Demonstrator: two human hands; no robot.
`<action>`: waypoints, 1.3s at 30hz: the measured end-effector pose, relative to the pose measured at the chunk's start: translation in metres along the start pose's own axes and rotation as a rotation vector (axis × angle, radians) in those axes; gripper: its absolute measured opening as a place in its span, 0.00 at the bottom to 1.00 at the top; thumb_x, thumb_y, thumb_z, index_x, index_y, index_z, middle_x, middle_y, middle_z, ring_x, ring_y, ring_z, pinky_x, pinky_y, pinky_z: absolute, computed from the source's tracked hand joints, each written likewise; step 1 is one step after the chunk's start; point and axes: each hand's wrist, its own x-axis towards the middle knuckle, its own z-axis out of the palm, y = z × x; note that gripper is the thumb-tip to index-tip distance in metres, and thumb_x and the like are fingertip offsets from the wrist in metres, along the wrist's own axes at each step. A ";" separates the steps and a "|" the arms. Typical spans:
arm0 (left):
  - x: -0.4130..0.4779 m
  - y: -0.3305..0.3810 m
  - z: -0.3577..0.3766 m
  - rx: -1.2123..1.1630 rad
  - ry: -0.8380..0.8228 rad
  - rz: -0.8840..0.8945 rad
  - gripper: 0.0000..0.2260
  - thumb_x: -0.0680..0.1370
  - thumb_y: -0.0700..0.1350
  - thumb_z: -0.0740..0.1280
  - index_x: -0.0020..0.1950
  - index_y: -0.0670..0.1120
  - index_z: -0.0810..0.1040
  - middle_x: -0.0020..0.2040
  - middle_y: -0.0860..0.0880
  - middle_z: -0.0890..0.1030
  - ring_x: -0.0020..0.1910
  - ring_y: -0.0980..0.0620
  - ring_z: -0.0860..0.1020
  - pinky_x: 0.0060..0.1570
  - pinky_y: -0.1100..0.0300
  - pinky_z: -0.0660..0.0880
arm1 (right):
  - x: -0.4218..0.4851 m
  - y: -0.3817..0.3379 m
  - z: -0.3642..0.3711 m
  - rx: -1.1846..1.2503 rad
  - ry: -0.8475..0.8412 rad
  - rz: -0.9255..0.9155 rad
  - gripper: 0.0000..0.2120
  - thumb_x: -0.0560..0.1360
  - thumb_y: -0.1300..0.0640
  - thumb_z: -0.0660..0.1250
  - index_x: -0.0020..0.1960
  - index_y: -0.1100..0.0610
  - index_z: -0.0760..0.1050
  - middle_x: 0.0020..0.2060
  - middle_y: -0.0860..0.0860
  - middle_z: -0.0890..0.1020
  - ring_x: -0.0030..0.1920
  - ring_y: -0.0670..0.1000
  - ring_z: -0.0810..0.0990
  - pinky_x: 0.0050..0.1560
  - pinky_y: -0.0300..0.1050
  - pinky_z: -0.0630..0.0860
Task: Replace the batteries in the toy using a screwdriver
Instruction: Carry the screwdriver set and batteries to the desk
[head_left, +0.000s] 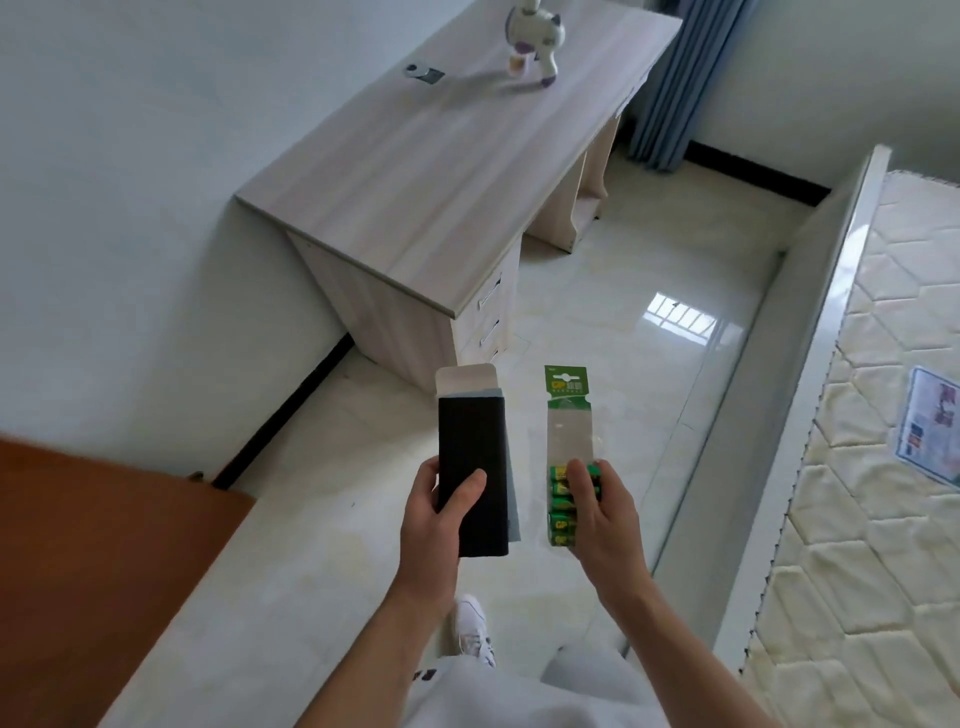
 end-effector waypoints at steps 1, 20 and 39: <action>0.009 0.004 0.001 0.001 -0.010 -0.007 0.14 0.75 0.46 0.74 0.59 0.50 0.79 0.49 0.49 0.85 0.49 0.48 0.84 0.46 0.53 0.80 | 0.005 -0.003 0.002 0.007 0.017 0.001 0.12 0.82 0.49 0.60 0.46 0.57 0.73 0.35 0.49 0.80 0.33 0.46 0.78 0.32 0.41 0.75; 0.215 0.099 0.177 -0.041 -0.101 -0.034 0.10 0.77 0.40 0.70 0.59 0.46 0.79 0.53 0.43 0.84 0.49 0.47 0.84 0.46 0.52 0.81 | 0.253 -0.111 -0.042 0.067 0.140 -0.062 0.12 0.83 0.51 0.60 0.44 0.55 0.71 0.35 0.48 0.78 0.34 0.46 0.77 0.33 0.41 0.73; 0.387 0.179 0.351 -0.031 -0.009 -0.035 0.14 0.76 0.44 0.71 0.62 0.48 0.78 0.56 0.43 0.83 0.53 0.43 0.83 0.47 0.51 0.80 | 0.493 -0.204 -0.103 0.088 0.081 -0.033 0.12 0.83 0.51 0.59 0.44 0.57 0.71 0.34 0.49 0.77 0.32 0.44 0.76 0.31 0.37 0.73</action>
